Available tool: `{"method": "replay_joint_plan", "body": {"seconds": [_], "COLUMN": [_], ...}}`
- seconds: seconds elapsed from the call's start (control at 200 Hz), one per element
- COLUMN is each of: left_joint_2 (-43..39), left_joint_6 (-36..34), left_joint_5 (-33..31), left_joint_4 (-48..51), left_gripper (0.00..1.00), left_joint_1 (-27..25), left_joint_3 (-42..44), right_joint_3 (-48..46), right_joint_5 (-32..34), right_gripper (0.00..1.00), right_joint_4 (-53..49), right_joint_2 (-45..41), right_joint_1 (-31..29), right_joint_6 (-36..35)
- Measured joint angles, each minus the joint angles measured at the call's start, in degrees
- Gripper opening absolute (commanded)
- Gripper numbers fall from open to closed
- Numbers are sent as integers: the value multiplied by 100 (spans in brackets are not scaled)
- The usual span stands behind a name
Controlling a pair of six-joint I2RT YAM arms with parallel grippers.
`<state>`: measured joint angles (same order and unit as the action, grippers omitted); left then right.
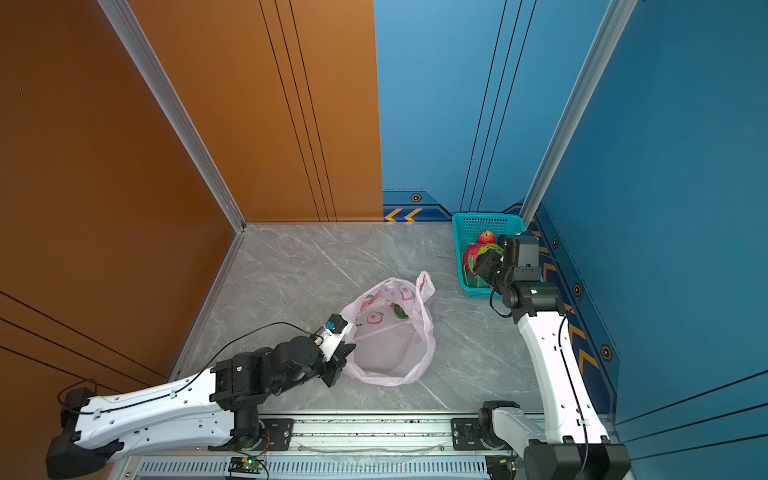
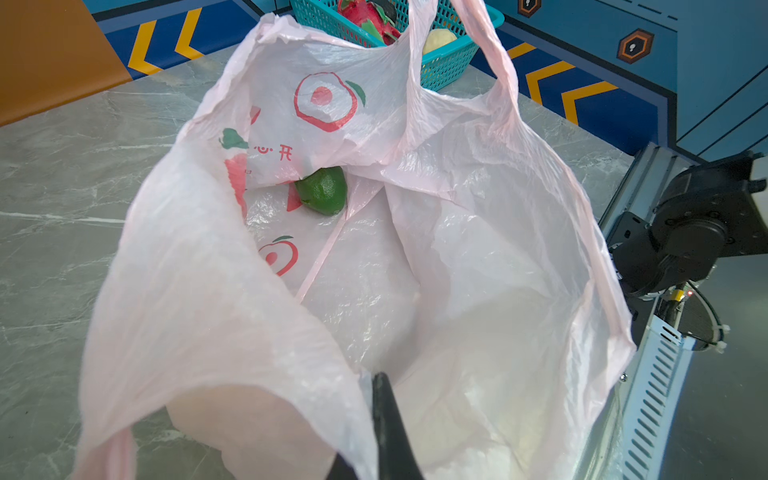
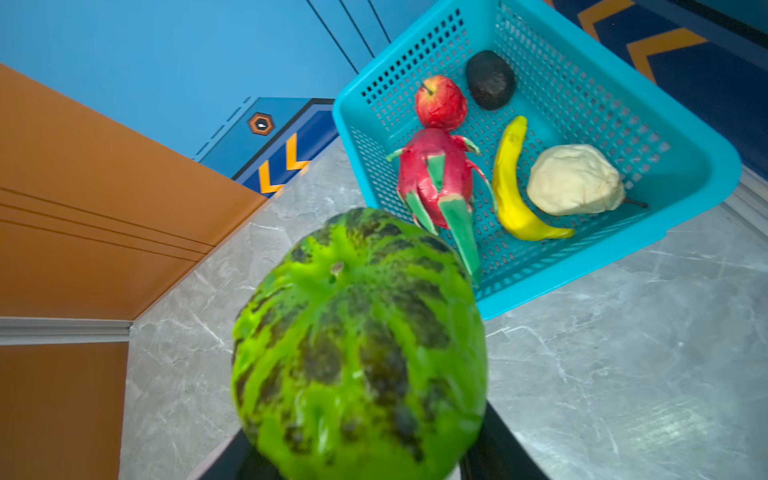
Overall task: Untie the knot of the plastic bag and take out the fruit
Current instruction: 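Lift the custard apple out and carry it to the turquoise basket, then open the right gripper to release the custard apple into the basket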
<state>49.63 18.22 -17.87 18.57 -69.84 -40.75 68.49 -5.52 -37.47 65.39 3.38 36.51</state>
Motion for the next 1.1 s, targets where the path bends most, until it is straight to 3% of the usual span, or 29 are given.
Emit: {"method": "replay_joint_plan", "body": {"seconds": [0.31,0.706,0.996,1.096], "left_joint_2": [7,39,192,195], "left_joint_6": [11,90,109,109], "left_joint_5": [2,-15,-17,-37], "left_joint_4": [7,13,61,63], "left_gripper": [0,0,0,0], "left_joint_1": [-4,-35,-35,-35], "left_joint_3": [0,0,-109,-142], "right_joint_3": [13,1482,2020,2044], "right_joint_5": [-332,-352,-291,-212], "right_gripper": [45,49,74,78], "right_joint_4": [894,1169,1099,1071], "right_joint_2": [1665,4061,4736,4736], "right_joint_1": [949,1272,1263,1241], "right_joint_6": [-376,-723,-879,-916]}}
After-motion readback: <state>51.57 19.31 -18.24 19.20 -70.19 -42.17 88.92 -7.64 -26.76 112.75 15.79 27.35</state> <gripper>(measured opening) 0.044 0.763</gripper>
